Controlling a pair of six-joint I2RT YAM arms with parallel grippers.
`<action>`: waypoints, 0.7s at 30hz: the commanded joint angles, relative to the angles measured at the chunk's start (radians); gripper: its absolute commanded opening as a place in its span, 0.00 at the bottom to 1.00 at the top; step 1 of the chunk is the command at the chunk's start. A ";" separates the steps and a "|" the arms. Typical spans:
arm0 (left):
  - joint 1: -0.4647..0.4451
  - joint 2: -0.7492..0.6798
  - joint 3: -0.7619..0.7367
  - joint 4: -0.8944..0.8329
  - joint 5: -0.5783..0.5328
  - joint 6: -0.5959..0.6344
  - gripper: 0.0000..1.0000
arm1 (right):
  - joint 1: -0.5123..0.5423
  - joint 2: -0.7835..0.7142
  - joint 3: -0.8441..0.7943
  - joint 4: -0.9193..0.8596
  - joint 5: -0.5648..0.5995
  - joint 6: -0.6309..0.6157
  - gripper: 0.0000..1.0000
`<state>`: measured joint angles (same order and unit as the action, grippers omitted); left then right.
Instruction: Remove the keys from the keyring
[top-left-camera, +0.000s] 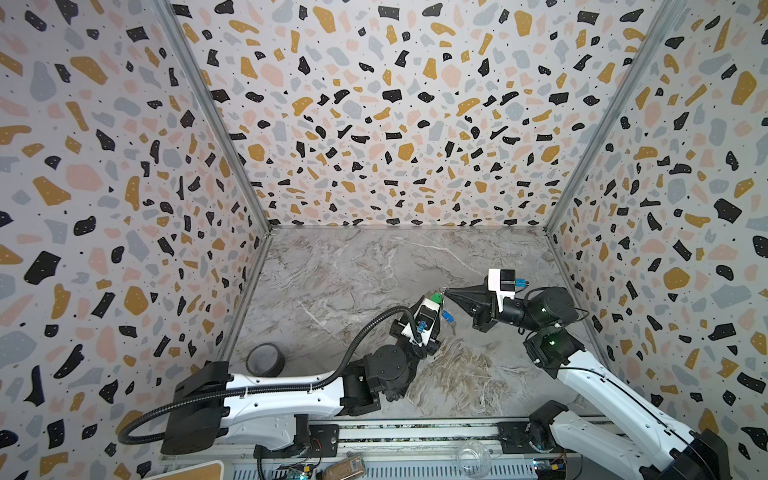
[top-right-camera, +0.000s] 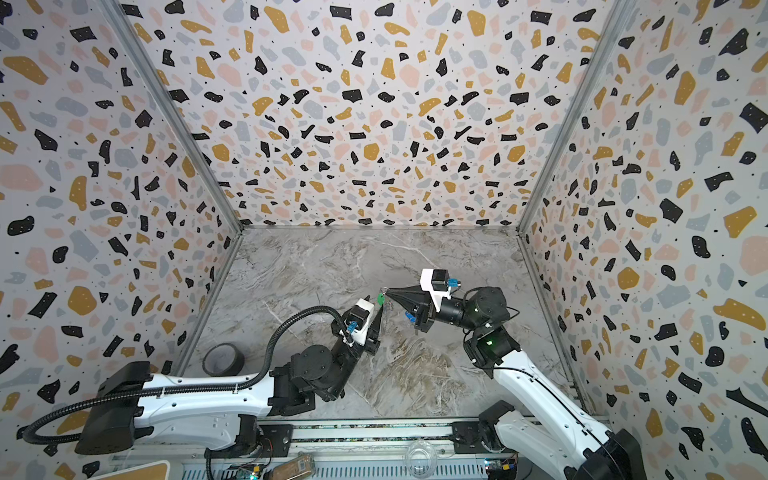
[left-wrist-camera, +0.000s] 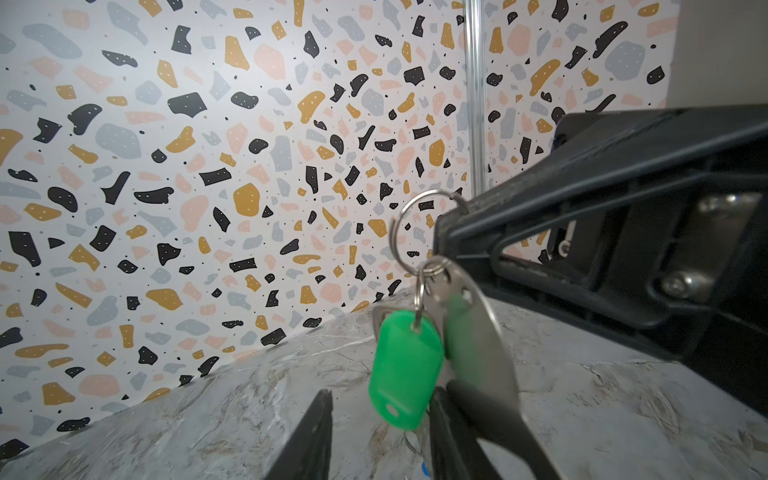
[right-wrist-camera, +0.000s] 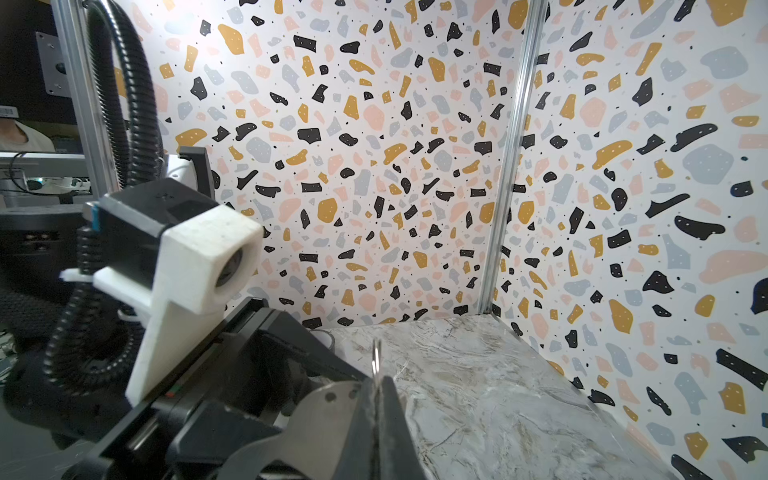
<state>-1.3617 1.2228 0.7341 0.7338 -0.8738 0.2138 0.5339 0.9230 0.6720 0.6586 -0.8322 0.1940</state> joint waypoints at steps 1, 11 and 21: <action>-0.008 0.008 0.039 0.090 -0.009 0.014 0.39 | -0.004 -0.005 0.004 0.048 0.009 0.017 0.00; -0.008 0.059 0.052 0.170 -0.002 0.036 0.47 | -0.005 0.001 0.007 0.071 0.009 0.030 0.00; -0.007 0.080 0.064 0.232 -0.037 0.022 0.44 | -0.016 0.001 -0.008 0.127 0.005 0.079 0.00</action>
<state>-1.3643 1.3056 0.7689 0.8738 -0.8932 0.2432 0.5236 0.9287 0.6674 0.7162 -0.8219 0.2390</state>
